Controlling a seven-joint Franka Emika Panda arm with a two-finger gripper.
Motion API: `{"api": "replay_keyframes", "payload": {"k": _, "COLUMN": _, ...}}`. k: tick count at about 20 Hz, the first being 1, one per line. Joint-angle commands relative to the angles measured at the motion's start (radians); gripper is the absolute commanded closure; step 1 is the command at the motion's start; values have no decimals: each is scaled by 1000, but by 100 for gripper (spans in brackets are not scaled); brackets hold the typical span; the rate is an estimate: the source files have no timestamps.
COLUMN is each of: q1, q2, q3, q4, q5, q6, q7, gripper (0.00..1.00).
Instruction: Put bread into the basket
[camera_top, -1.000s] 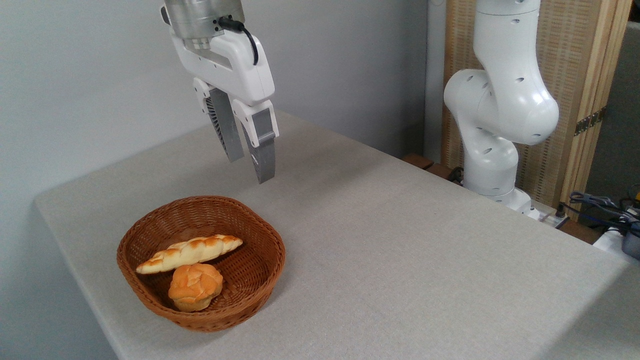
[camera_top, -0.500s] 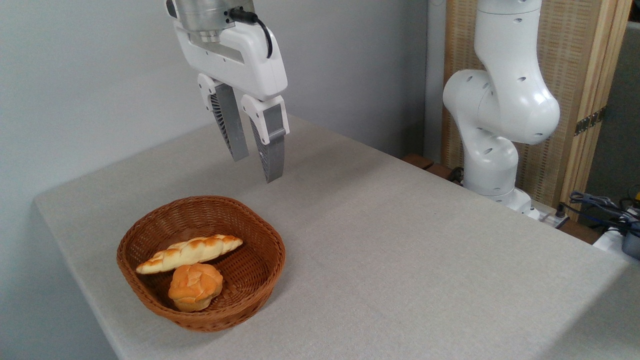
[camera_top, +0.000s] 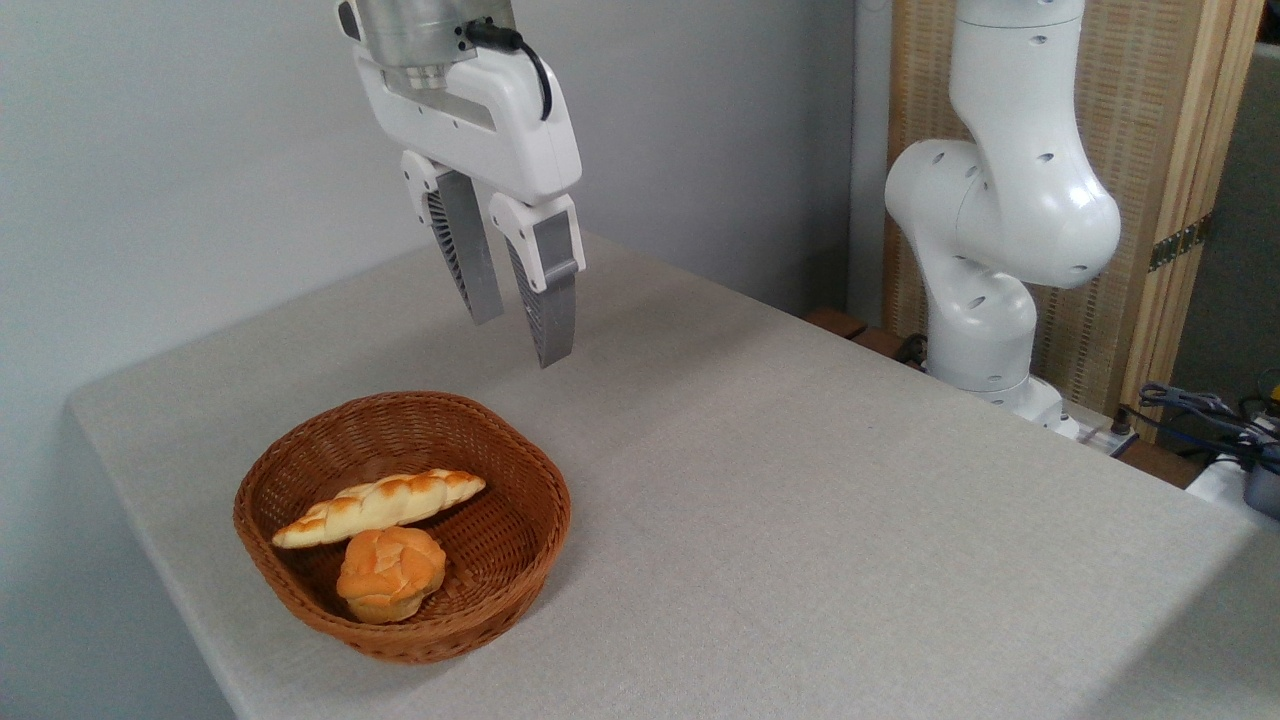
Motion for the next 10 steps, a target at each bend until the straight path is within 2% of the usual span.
{"api": "replay_keyframes", "payload": {"k": 1, "q1": 22, "q2": -9, "q3": -22, "q4": -25, "q5": -4, "q6": 20, "q7": 5, "gripper": 0}}
{"api": "replay_keyframes", "payload": {"k": 4, "q1": 43, "q2": -8, "q3": -33, "q4": -23, "q5": -4, "q6": 23, "q7": 5, "gripper": 0}}
{"api": "replay_keyframes", "payload": {"k": 10, "q1": 46, "q2": -9, "q3": -32, "q4": -23, "q5": -3, "q6": 20, "q7": 11, "gripper": 0}}
